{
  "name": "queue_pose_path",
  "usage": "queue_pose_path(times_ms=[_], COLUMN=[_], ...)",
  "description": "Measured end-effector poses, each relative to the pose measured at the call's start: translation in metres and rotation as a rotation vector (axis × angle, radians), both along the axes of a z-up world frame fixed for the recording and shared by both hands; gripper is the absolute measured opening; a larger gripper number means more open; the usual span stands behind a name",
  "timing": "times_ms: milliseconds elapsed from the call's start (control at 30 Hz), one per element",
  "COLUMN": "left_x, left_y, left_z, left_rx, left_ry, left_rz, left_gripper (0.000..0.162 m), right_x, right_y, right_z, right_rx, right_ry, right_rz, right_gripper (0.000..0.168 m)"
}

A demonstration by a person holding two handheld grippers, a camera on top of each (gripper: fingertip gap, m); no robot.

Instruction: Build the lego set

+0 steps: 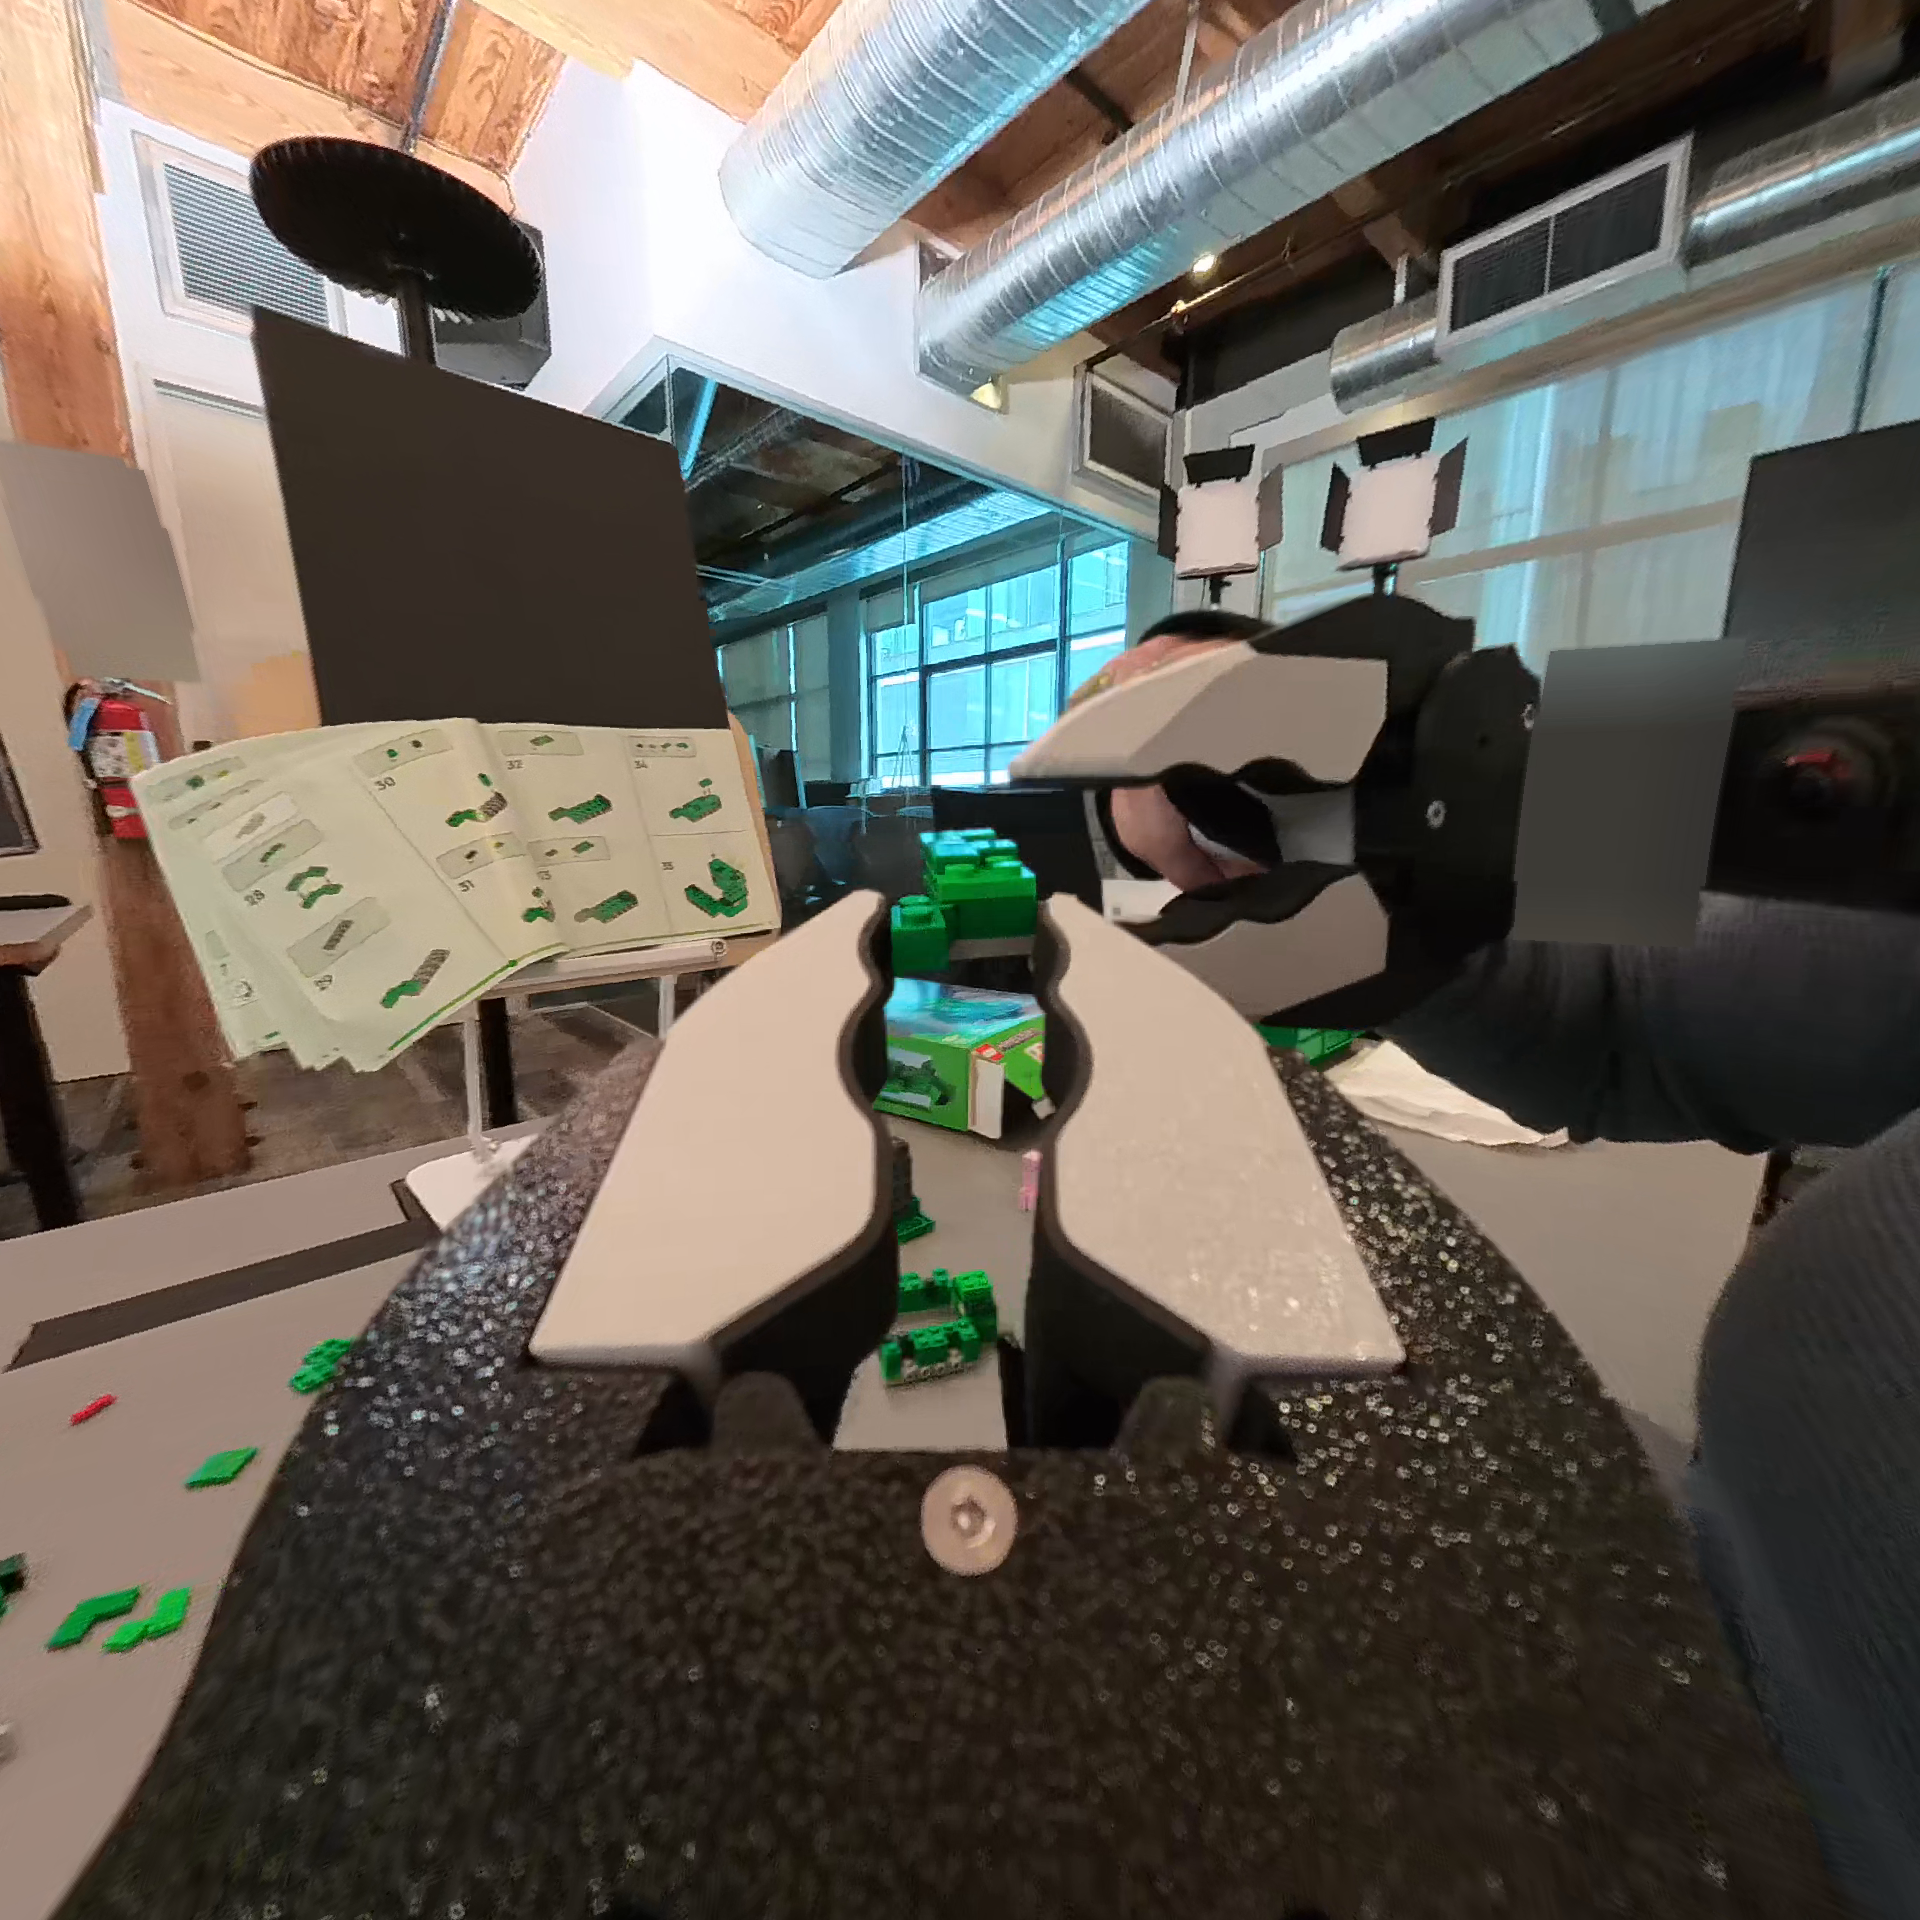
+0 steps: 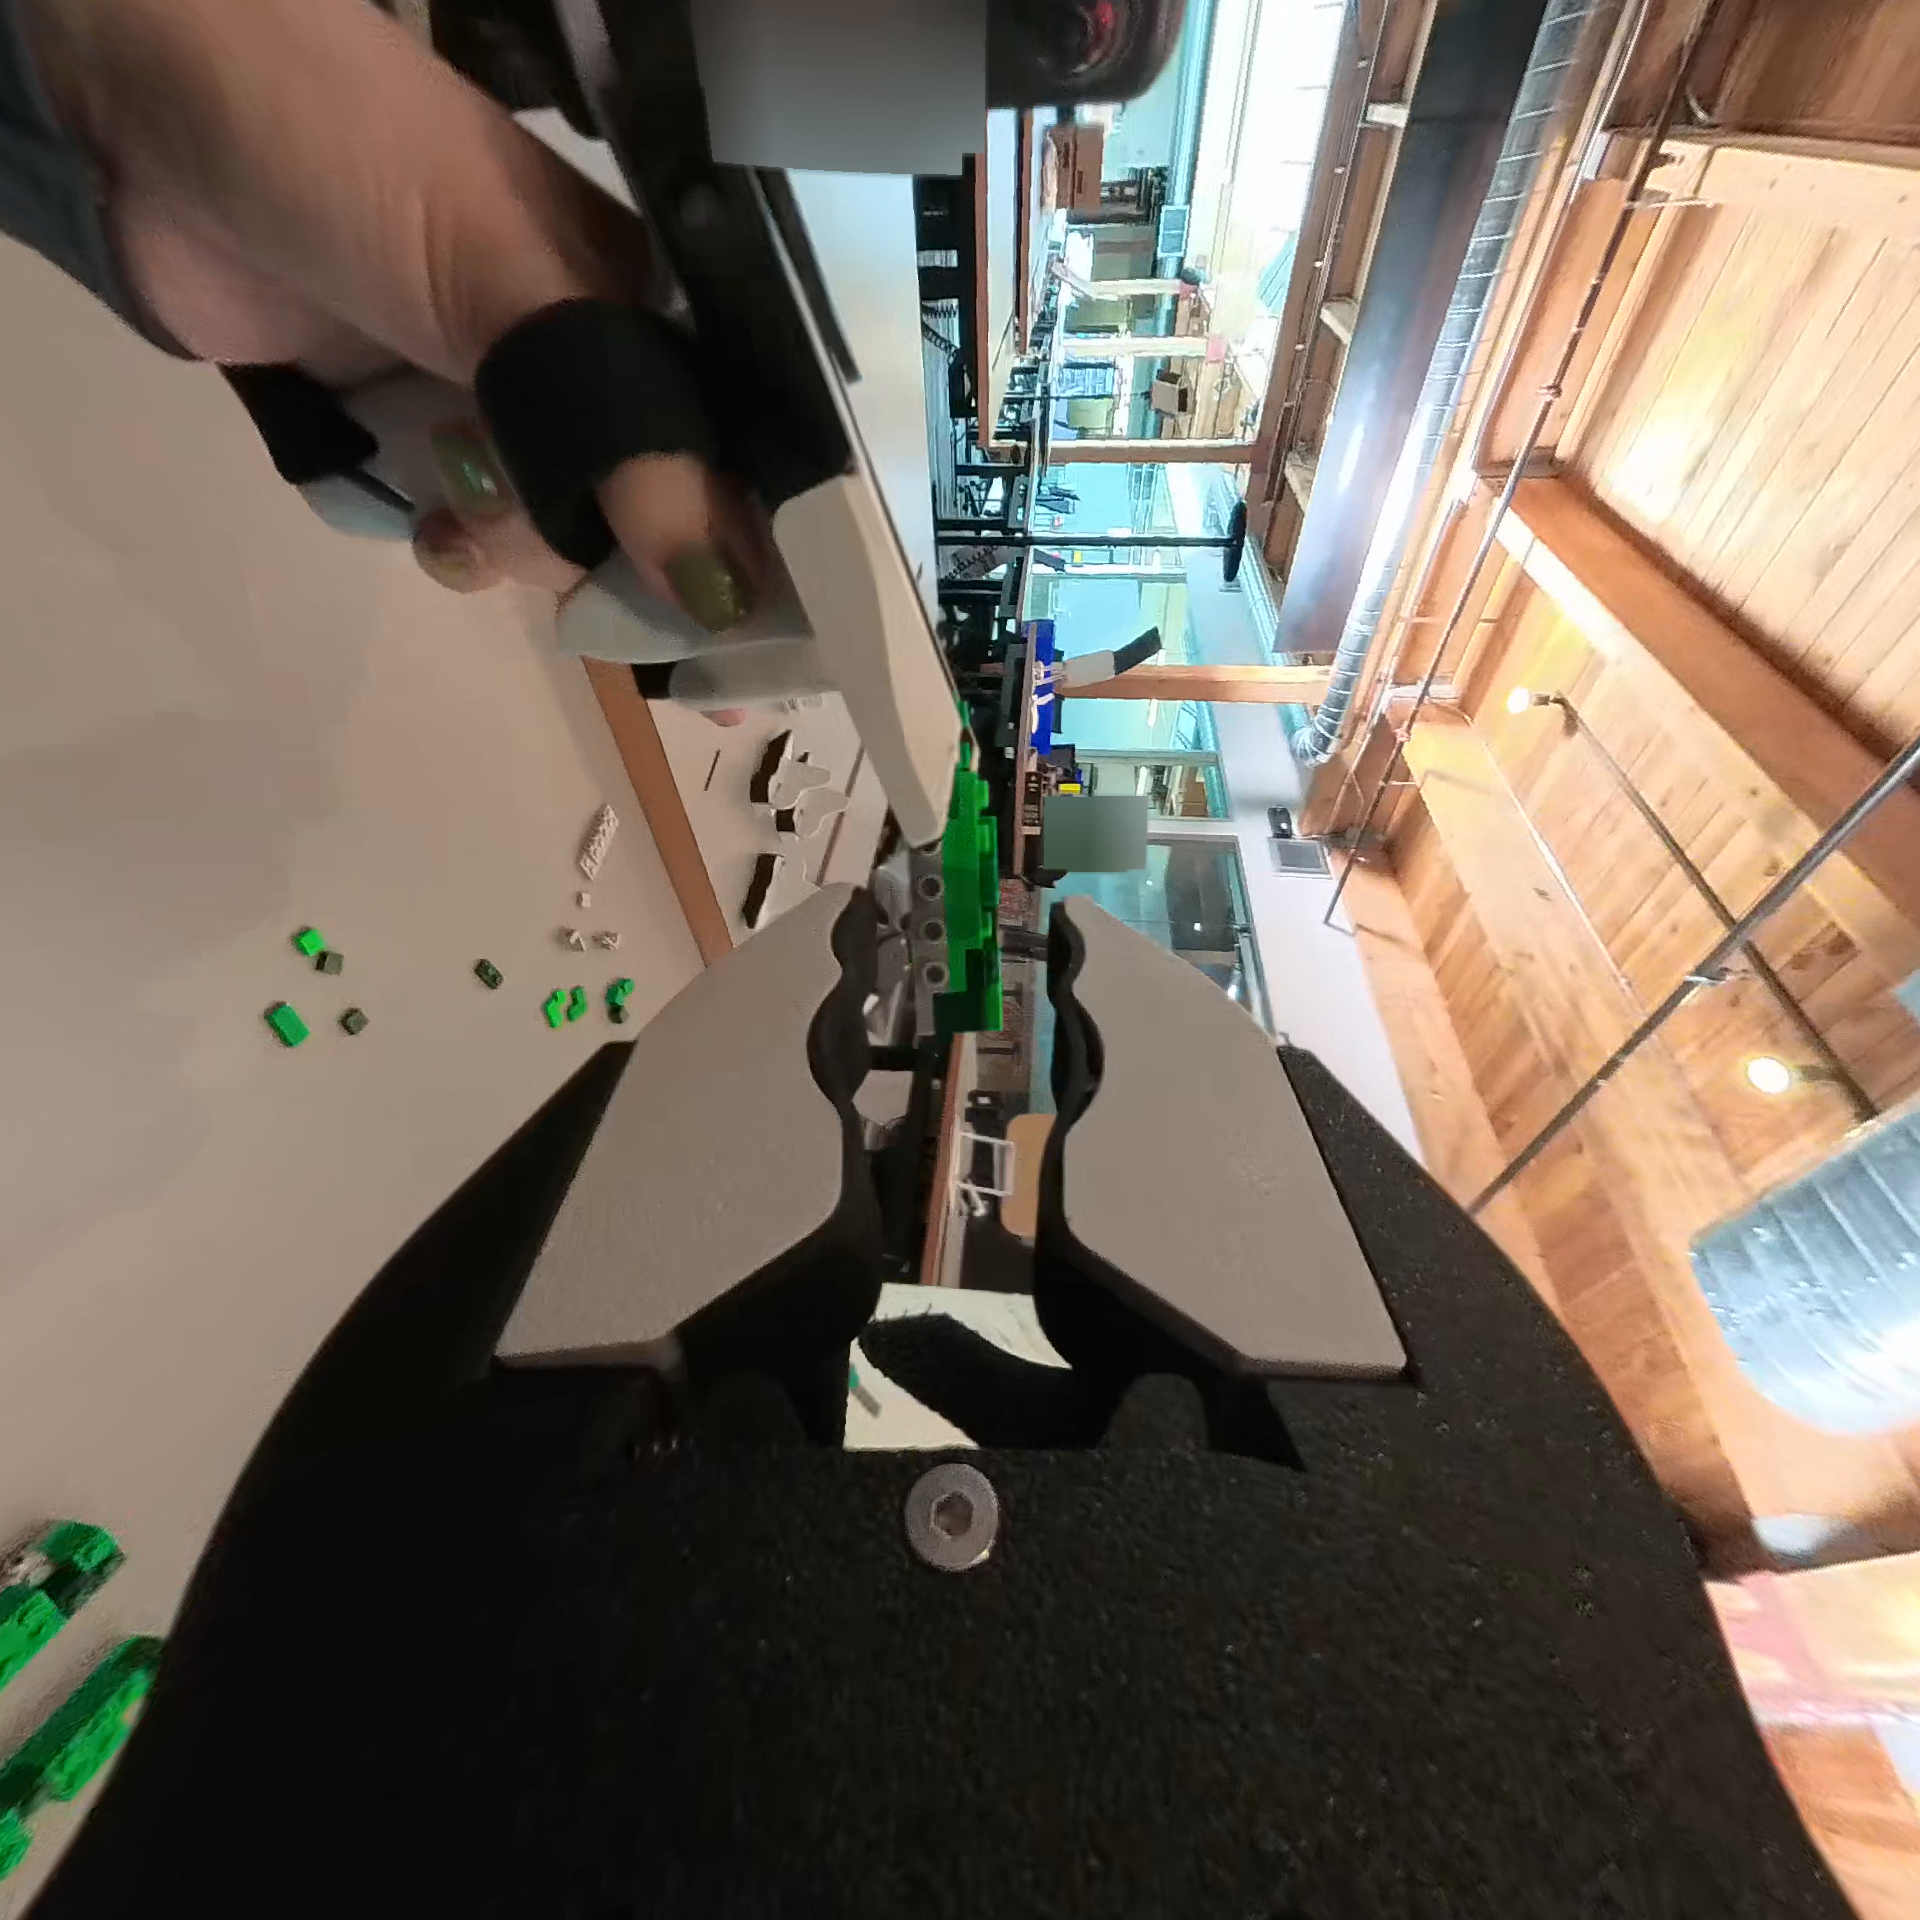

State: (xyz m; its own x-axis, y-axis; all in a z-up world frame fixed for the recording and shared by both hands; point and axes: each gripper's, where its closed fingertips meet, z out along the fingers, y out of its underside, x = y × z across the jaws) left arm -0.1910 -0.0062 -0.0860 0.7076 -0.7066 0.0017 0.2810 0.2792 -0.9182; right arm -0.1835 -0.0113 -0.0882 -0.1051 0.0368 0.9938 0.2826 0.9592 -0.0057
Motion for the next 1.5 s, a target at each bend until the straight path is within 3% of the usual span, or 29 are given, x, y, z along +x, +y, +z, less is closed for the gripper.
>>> queue_pose_path(times_ms=[233, 533, 667, 833, 933, 1133, 1200, 1333, 1500], left_x=[0.003, 0.006, 0.005, 0.005, 0.008, 0.009, 0.009, 0.01, 0.009], left_y=[-0.001, 0.0, 0.001, 0.002, 0.002, 0.002, 0.002, 0.002, 0.003], left_z=[-0.001, -0.003, -0.003, -0.003, -0.005, -0.004, -0.003, -0.006, -0.007], left_rx=[-0.019, -0.035, -0.032, -0.028, -0.033, -0.01, -0.004, -0.01, -0.027], left_ry=[-0.016, -0.022, -0.03, -0.033, -0.029, -0.007, -0.009, 0.029, 0.04], left_rz=[-0.051, -0.071, -0.073, -0.072, -0.092, -0.074, -0.062, -0.045, -0.028], left_gripper=[0.024, 0.025, 0.025, 0.025, 0.025, 0.025, 0.032, 0.025, 0.024], right_x=[-0.004, -0.001, -0.002, 0.002, 0.004, 0.005, 0.006, 0.006, 0.004], right_y=[0.002, 0.004, 0.005, 0.024, 0.025, 0.025, 0.027, 0.029, 0.011], right_z=[-0.001, -0.003, -0.003, -0.003, 0.0, 0.001, 0.001, -0.002, -0.005], right_rx=[0.158, 0.159, 0.068, 0.075, 0.118, 0.227, 0.26, 0.237, 0.138], right_ry=[0.043, 0.017, 0.06, 0.06, 0.079, 0.102, 0.103, 0.091, 0.084], right_rz=[-0.011, -0.026, -0.017, -0.114, -0.114, -0.12, -0.131, -0.137, -0.016], right_gripper=[0.016, 0.015, 0.015, 0.022, 0.025, 0.017, 0.017, 0.017, 0.026])
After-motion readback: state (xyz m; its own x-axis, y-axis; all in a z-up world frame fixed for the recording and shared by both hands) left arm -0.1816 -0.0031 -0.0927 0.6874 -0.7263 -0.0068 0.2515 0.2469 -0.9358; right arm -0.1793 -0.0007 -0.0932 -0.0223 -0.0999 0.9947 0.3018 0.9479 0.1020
